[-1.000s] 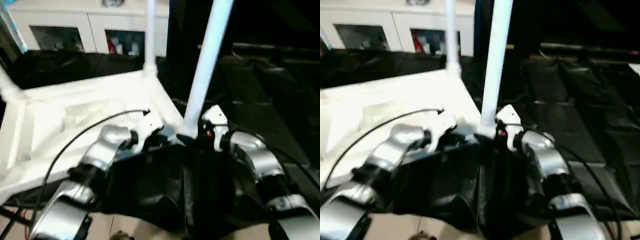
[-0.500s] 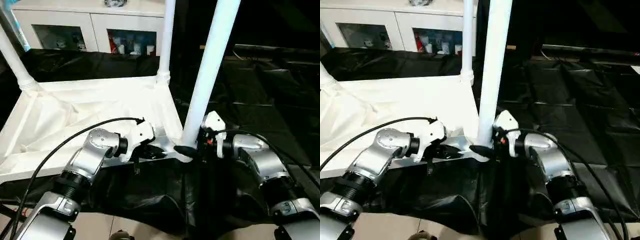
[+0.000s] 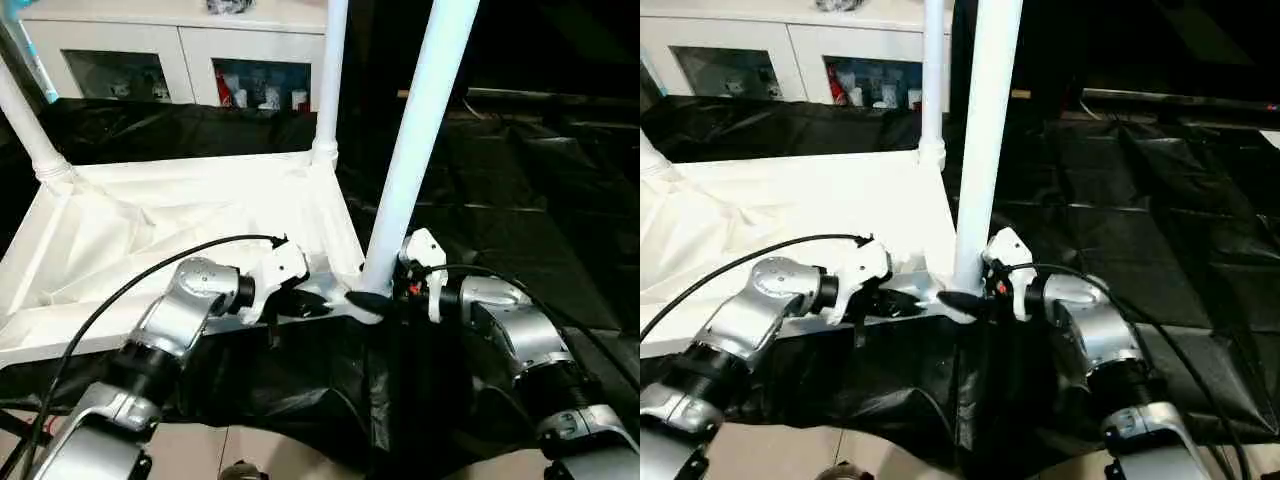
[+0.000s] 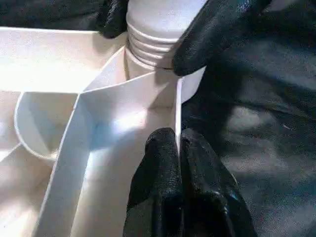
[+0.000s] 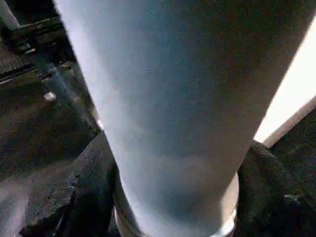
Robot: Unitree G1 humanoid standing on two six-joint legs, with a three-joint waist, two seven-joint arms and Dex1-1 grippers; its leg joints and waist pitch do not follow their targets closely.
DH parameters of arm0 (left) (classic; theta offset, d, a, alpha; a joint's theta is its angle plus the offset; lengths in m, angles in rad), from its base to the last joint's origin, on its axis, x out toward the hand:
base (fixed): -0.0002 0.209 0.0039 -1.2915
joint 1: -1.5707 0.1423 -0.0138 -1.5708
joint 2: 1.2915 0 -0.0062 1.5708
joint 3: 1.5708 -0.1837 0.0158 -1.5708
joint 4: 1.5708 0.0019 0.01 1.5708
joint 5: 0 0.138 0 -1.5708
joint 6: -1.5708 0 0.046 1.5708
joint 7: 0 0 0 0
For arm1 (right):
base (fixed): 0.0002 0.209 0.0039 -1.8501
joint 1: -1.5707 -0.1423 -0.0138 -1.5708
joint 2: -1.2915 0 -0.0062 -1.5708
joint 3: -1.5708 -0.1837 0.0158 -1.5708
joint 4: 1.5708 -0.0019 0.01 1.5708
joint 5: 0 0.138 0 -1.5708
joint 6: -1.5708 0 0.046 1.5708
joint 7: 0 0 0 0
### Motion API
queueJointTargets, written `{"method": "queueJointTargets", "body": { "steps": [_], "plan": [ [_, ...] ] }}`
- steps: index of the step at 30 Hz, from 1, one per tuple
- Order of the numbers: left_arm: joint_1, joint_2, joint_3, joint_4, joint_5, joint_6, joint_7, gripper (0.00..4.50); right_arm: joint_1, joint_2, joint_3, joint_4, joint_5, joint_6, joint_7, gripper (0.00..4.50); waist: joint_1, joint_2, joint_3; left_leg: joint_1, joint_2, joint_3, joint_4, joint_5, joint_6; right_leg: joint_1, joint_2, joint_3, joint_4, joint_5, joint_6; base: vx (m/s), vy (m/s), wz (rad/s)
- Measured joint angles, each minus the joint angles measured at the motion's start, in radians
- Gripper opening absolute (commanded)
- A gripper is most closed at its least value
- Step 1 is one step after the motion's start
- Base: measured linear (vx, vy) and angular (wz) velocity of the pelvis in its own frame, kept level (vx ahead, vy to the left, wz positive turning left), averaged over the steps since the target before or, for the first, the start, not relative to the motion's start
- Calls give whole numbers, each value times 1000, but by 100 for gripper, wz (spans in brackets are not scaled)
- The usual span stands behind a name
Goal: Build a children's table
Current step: Rotate leg to tighten
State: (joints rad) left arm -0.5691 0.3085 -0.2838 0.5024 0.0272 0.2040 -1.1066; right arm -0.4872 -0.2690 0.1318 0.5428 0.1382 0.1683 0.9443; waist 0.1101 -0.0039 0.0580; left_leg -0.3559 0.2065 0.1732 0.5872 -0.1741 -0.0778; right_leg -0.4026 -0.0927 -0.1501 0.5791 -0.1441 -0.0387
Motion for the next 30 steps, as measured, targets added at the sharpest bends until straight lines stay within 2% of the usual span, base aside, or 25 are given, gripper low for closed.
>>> {"method": "queueJointTargets", "body": {
  "steps": [6, 12, 13, 14, 15, 17, 21, 27, 30],
  "plan": [
    [-103, -127, 27, 149, 35, 63, 231, 0, -83, 143, -99, 132, -36, 15, -398, 274, -20, 0, 0, 1, 0, 0, 2, 0, 0, 1, 0, 0, 0, 1, 0, 0, 0, 0],
    [-156, -189, 45, 224, 45, 72, 355, 0, -164, 218, -144, 225, -56, 8, -629, 274, -21, 0, 0, -1, 0, 0, -1, 0, 0, -1, 0, 0, -1, 1, 0, 0, 0, 0],
    [-157, -188, 46, 227, 45, 69, 356, 0, -167, 220, -145, 235, -59, -5, -631, 274, -20, 0, 0, -1, 0, 0, -2, 0, 0, -1, 0, 0, -1, 0, 0, 0, 0, 0],
    [-158, -188, 46, 231, 45, 64, 356, 0, -169, 222, -145, 248, -61, -23, -631, 330, -20, 0, 0, -1, -1, 0, -2, 0, 0, -1, 0, 0, -1, 0, 0, 0, 0, 0],
    [-158, -187, 46, 231, 45, 60, 355, 0, -169, 223, -145, 251, -63, -30, -631, 344, -20, 0, 0, -2, -1, 0, -2, 0, 0, -1, 0, 0, -1, 0, 0, 0, 0, 0],
    [-157, -179, 46, 231, 46, 54, 348, 0, -169, 224, -142, 253, -71, -39, -609, 350, -21, 0, 0, -2, 0, 0, -2, 0, 0, -1, 0, 0, -1, 1, 0, 0, 0, 0],
    [-151, -158, 48, 224, 45, 40, 313, 0, -168, 206, -128, 250, -69, -42, -536, 393, -24, 0, 0, -1, 0, 0, -1, 0, 0, -1, 0, 0, -1, 1, 0, 0, 0, 0],
    [-109, -108, 40, 161, 38, 14, 207, 0, -156, 115, -47, 227, -80, -62, -335, 446, -17, 0, 0, -2, 0, 0, -2, 0, 0, -2, 0, 0, -1, 1, 0, 0, 0, 0],
    [-88, -78, 31, 128, 26, 8, 146, 0, -132, 66, -19, 197, -82, -76, -204, 446, -8, 0, 0, -3, 0, 0, -2, 0, 0, -2, 0, 0, -1, 0, 0, 0, 0, 0]
  ]
}}
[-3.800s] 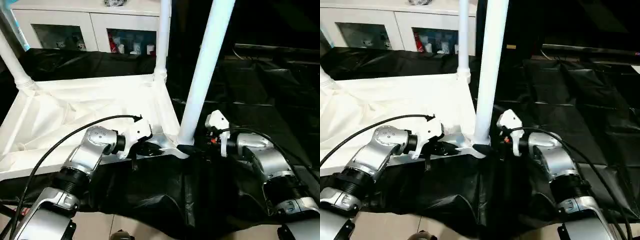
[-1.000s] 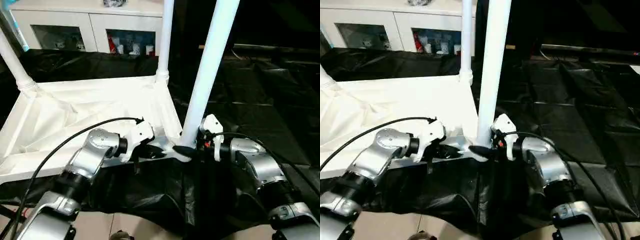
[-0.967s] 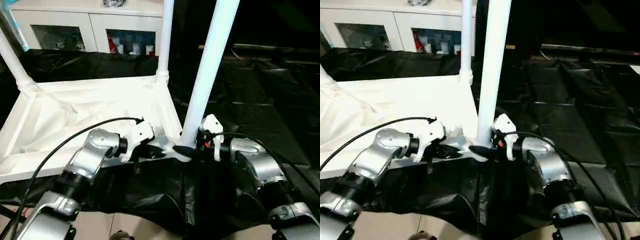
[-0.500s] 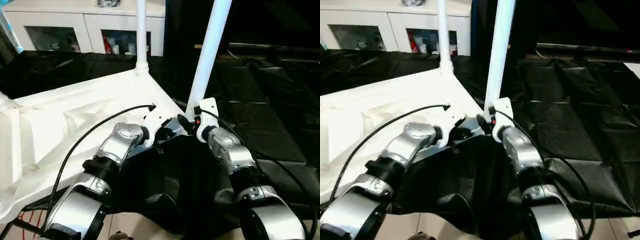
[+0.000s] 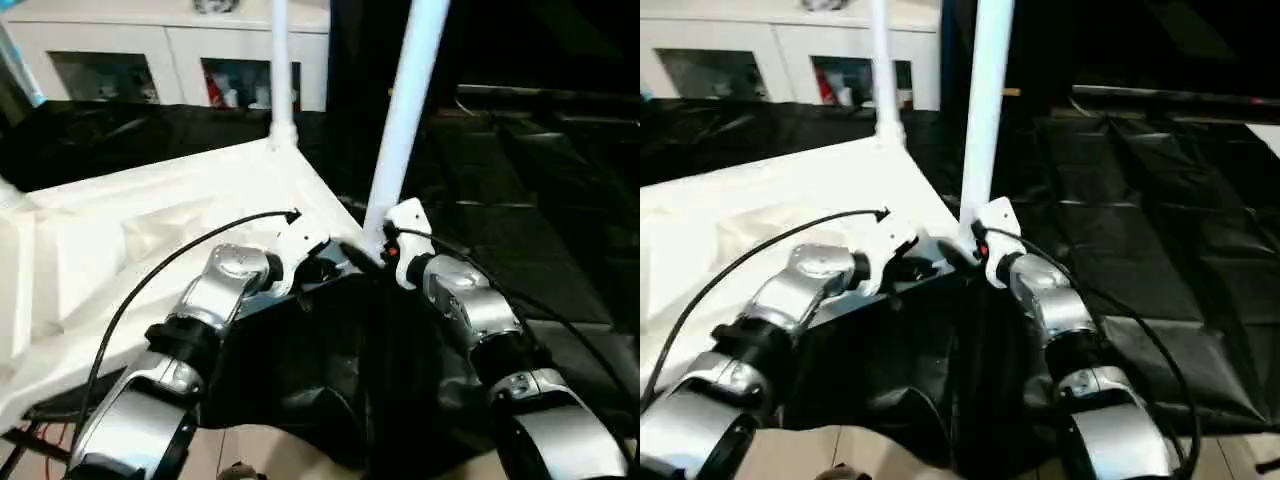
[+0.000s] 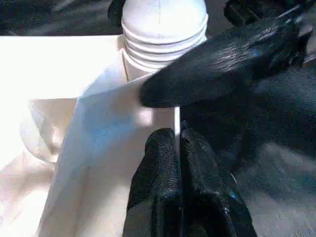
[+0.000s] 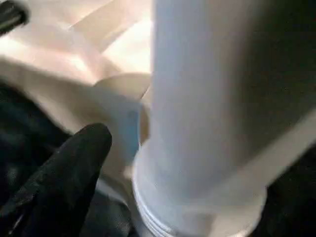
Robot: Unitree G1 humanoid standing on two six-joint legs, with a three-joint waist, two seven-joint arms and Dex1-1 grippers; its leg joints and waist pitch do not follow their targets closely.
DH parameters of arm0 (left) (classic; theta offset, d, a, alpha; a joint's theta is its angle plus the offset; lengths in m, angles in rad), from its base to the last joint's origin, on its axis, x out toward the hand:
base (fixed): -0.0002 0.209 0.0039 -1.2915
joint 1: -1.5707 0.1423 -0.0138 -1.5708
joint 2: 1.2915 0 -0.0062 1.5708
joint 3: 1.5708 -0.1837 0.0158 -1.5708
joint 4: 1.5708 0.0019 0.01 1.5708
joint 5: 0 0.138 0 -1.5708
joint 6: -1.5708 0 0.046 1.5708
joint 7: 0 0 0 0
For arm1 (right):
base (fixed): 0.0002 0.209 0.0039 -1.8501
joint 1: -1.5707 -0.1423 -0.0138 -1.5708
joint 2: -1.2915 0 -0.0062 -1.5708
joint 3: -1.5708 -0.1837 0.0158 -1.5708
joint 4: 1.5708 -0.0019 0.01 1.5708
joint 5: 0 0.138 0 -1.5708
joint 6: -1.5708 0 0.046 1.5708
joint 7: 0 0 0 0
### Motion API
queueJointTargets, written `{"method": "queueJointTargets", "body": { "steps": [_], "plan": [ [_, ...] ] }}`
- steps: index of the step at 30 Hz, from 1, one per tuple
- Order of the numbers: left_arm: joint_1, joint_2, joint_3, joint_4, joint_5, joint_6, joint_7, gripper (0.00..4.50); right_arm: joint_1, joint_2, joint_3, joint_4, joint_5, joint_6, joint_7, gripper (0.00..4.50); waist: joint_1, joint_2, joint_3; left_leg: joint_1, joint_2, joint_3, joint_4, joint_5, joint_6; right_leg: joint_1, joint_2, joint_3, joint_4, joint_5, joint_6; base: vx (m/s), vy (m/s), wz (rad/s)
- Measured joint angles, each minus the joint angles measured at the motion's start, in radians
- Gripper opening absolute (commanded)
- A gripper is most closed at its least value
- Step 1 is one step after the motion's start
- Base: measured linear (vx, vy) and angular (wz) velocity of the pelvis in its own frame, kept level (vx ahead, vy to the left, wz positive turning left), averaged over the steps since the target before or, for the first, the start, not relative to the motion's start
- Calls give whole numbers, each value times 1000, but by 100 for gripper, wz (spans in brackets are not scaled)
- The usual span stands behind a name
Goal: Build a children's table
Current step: Rotate leg to tighten
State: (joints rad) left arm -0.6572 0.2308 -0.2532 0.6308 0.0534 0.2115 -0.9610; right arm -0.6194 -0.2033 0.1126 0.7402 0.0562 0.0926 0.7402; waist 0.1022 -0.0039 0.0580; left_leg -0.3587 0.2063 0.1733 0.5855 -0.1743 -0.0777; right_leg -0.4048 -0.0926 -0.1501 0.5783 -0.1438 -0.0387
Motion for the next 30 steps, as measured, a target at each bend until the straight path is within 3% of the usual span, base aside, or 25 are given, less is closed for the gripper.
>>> {"method": "queueJointTargets", "body": {
  "steps": [7, 12, 23, 30],
  "plan": [
    [47, 61, -23, -70, -28, -16, -133, 0, 40, -95, 26, -92, 33, 7, 214, 446, 14, 0, 0, 1, 1, 0, 1, 0, 0, 0, 0, 0, 1, 0, 0, 0, 0, 0],
    [77, 97, -33, -119, -43, -23, -211, 0, 68, -116, 37, -142, 66, 17, 305, 446, 15, 0, 0, 0, 0, 0, 2, 0, 0, 1, 0, 0, 1, 0, 0, 0, 0, 0],
    [97, 123, -38, -146, -58, -22, -256, 0, 99, -134, 56, -186, 70, 58, 381, 341, 14, 0, 0, 0, 1, 0, 2, 0, 0, 1, 0, 0, 1, 0, 0, 0, 0, 0],
    [98, 118, -38, -147, -57, -22, -247, 0, 117, -130, 56, -208, 87, 78, 376, 300, 15, -1, 0, 0, 0, 0, 3, 0, 0, 1, 0, 0, 1, 0, 0, 0, 0, 0]
  ]
}}
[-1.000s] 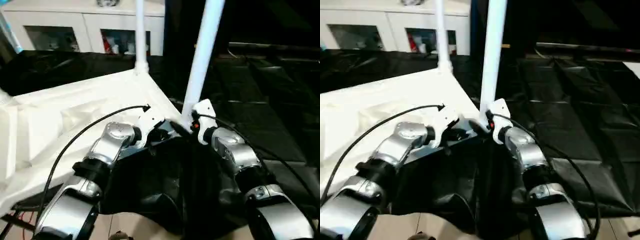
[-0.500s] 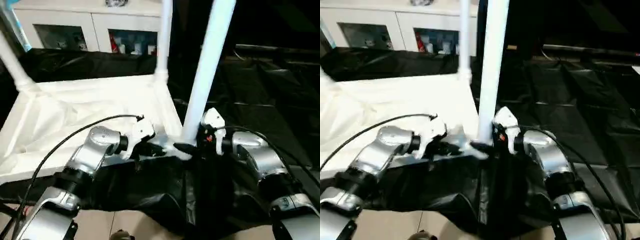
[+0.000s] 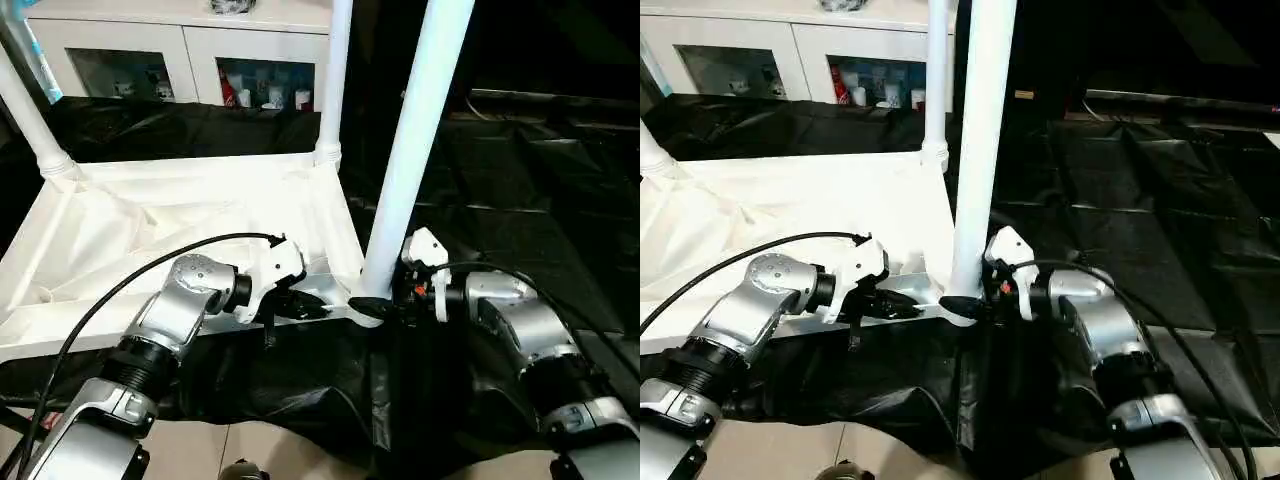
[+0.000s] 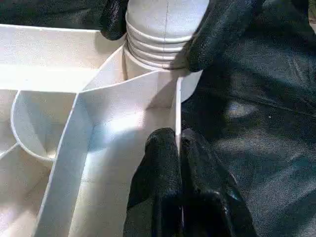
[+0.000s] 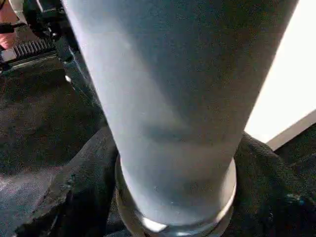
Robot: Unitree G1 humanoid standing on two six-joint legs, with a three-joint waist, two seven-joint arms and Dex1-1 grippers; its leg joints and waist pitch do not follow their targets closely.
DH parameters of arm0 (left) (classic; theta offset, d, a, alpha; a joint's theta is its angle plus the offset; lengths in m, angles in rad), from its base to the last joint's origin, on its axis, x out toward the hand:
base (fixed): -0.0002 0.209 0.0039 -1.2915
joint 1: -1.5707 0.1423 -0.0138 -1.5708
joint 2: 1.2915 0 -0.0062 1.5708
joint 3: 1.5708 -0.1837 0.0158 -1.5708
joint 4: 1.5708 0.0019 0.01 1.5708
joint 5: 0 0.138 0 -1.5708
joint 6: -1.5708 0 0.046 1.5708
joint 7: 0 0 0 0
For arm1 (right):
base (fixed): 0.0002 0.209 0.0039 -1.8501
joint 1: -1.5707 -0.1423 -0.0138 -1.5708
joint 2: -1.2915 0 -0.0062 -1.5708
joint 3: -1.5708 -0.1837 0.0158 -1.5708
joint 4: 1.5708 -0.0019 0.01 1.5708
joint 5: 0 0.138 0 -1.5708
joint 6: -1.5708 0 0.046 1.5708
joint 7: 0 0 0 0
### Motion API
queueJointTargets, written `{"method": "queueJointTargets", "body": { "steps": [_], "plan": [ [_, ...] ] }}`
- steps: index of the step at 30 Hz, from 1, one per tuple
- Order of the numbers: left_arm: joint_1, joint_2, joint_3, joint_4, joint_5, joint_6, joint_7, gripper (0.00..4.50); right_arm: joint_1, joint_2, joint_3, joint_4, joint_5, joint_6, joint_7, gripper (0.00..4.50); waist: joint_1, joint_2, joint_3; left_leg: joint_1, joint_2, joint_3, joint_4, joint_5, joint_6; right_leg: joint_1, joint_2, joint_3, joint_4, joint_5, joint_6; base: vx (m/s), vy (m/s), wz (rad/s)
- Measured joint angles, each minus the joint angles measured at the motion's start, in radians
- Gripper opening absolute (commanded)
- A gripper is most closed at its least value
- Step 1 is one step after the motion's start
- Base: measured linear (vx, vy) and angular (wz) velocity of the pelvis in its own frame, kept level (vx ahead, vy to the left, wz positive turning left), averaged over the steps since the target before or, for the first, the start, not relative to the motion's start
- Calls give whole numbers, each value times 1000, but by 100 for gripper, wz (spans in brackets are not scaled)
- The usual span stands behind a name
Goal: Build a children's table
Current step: Rotate leg to tighten
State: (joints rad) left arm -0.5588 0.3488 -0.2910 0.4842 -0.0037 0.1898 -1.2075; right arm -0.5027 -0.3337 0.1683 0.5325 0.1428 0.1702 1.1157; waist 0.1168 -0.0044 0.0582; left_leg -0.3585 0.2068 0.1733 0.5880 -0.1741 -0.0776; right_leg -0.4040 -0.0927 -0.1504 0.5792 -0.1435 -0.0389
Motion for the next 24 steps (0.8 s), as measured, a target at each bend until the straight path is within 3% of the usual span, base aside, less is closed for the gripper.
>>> {"method": "queueJointTargets", "body": {
  "steps": [4, 9, 16, 17, 24],
  "plan": [
    [-34, -48, 10, 66, 26, 0, 101, 0, -3, 65, -45, 42, -18, 1, -155, 274, -5, -1, 0, 2, 0, 0, 1, 0, 0, 1, 0, 0, 0, 0, 0, 0, 0, 0],
    [-109, -134, 28, 178, 52, 31, 285, 0, -59, 184, -126, 143, -30, 3, -474, 272, -24, -1, -1, 3, -1, 0, 2, 0, 0, 2, 0, 0, 0, 0, 0, 0, 0, 0],
    [-179, -210, 55, 286, 73, 41, 421, 0, -125, 271, -168, 223, -74, -21, -738, 272, -26, -1, -1, 1, -1, 0, -1, 0, 0, 1, 0, 0, -1, 0, 1, 0, 0, 0],
    [-180, -211, 58, 288, 73, 41, 421, 0, -124, 274, -170, 228, -76, -32, -741, 327, -25, -1, -1, 1, -1, 0, -2, 0, 0, 1, 0, 0, -1, 0, 1, 0, 0, 0],
    [-181, -204, 58, 293, 77, 26, 417, 0, -121, 277, -169, 231, -94, -46, -709, 385, -26, -1, -1, 1, -1, 0, -1, 0, 0, 0, 0, 0, -1, 0, 1, 0, 0, 0]
  ]
}}
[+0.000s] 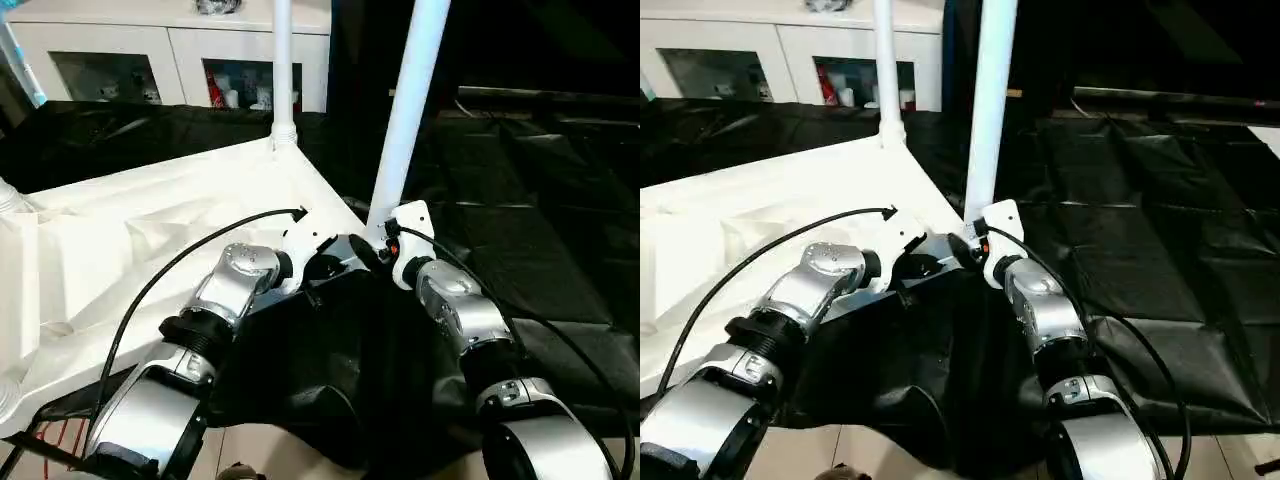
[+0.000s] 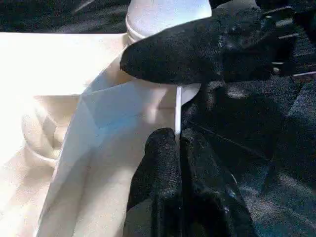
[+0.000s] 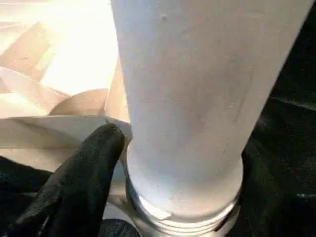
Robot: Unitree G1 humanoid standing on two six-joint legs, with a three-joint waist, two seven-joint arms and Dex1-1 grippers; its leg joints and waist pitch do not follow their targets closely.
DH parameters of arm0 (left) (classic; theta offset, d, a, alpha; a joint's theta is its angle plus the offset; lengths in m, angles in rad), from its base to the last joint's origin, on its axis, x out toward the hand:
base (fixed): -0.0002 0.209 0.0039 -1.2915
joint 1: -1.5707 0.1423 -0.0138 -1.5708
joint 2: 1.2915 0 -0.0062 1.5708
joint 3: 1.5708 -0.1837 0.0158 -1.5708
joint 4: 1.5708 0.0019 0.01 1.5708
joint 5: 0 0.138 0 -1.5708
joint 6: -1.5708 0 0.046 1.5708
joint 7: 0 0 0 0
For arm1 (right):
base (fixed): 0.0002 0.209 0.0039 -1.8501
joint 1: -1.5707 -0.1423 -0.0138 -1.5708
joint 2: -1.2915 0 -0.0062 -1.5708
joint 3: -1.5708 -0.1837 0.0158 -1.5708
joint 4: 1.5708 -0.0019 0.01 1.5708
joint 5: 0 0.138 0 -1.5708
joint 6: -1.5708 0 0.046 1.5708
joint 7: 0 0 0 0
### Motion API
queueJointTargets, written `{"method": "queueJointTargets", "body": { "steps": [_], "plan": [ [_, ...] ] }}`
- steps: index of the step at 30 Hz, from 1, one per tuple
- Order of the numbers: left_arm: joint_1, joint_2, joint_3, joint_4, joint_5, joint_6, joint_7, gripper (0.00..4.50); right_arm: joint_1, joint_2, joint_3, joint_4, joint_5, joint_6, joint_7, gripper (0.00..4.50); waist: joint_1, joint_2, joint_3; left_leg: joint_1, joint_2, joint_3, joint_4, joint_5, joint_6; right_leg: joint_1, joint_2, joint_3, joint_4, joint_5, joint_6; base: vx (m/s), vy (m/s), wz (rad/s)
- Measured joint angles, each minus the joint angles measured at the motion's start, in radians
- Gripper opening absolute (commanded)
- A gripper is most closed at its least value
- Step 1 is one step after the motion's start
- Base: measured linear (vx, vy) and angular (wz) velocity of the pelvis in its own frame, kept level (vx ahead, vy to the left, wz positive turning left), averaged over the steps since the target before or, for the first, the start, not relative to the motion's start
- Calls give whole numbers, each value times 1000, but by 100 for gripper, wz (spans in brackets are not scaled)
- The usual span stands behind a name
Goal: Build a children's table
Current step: Rotate leg to tighten
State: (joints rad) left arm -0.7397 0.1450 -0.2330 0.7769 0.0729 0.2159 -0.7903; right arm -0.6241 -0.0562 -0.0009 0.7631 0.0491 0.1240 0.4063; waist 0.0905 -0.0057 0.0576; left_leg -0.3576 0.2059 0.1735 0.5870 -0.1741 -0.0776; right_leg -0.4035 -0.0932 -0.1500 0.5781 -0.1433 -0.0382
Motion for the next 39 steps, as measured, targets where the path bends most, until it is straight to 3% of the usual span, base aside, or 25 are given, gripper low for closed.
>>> {"method": "queueJointTargets", "body": {
  "steps": [7, 11, 17, 26, 30, 32, 35, 39],
  "plan": [
    [21, 30, 1, -35, -2, -13, -57, 0, 0, -62, 38, 0, -2, -18, 165, 442, -2, 0, 0, 0, 0, 0, -2, 0, 0, -1, 1, 0, 0, 0, 0, 0, 0, 0],
    [48, 70, -2, -72, -12, -29, -141, 0, 15, -137, 89, -36, -2, -19, 331, 446, 1, 0, 0, -1, 1, 0, -1, 0, 0, -1, 1, 0, 0, 0, 0, 0, 0, 0],
    [102, 134, -20, -158, -39, -37, -278, 0, 77, -229, 112, -133, 42, -18, 563, 446, 16, 0, 0, -1, 1, 0, -1, 0, 0, -1, 1, 0, 0, 0, 0, 0, 0, 0],
    [160, 194, -41, -251, -65, -40, -407, 0, 103, -273, 126, -198, 89, 5, 693, 446, 26, 0, 0, -1, 1, 0, 1, 0, 0, 0, 0, 0, 1, 0, 0, 0, 0, 0],
    [177, 206, -42, -274, -71, -39, -427, 0, 114, -279, 129, -202, 98, 23, 716, 430, 26, 0, 0, -1, 1, 0, 1, 0, 0, 0, 0, 0, 1, 0, 0, 0, 0, 0],
    [180, 207, -44, -281, -71, -37, -427, 0, 114, -279, 133, -202, 98, 23, 717, 395, 26, 0, 0, -1, 1, 0, 1, 0, 0, 0, 0, 0, 1, 0, 0, 0, 0, 0],
    [180, 208, -45, -281, -71, -36, -427, 0, 114, -275, 143, -202, 98, 23, 717, 387, 25, 0, 0, -1, 1, 0, 1, 0, 0, 0, 0, 0, 1, 0, 0, 0, 0, 0],
    [181, 208, -46, -286, -71, -35, -427, 0, 118, -270, 148, -210, 98, 28, 715, 339, 26, 0, 0, -1, 1, 0, 1, 0, 0, 0, 0, 0, 0, 0, 0, 0, 0, 0]
  ]
}}
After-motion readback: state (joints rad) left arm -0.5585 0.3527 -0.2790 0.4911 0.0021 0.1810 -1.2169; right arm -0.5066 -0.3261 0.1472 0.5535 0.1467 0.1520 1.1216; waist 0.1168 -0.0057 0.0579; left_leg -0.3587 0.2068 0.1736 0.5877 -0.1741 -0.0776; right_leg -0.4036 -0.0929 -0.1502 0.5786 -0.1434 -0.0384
